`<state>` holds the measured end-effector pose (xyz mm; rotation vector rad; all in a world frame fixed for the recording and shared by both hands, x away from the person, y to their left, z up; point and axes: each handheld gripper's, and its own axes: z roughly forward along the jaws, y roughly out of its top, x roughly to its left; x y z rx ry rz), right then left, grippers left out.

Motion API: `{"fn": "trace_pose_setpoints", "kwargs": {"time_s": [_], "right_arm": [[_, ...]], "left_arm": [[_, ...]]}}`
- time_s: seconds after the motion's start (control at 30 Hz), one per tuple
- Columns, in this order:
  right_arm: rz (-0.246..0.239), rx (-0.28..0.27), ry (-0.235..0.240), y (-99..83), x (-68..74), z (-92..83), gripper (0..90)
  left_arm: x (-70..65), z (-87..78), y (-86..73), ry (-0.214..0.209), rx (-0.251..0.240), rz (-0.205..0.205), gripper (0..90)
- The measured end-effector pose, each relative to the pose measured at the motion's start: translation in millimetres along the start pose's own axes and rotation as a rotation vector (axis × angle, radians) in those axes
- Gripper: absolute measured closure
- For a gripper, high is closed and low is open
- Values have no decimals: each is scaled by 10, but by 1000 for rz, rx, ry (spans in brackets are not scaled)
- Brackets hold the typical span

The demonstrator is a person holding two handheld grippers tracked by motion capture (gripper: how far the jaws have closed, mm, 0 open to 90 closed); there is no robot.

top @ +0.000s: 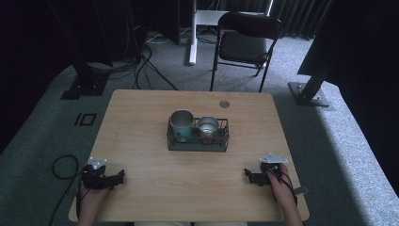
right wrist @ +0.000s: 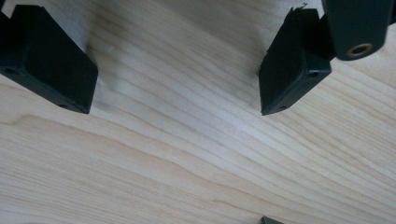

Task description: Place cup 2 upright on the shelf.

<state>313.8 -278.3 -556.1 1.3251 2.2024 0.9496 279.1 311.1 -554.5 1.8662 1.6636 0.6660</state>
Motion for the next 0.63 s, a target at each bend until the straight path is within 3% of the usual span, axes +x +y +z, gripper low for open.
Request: {"fn": "trace_pose_setpoints", "kwargs": {"time_s": [0.63], "right_arm": [[-5, 0, 0, -11, 4, -9, 113]], "left_arm": [[0, 0, 0, 0, 0, 0, 4]]}}
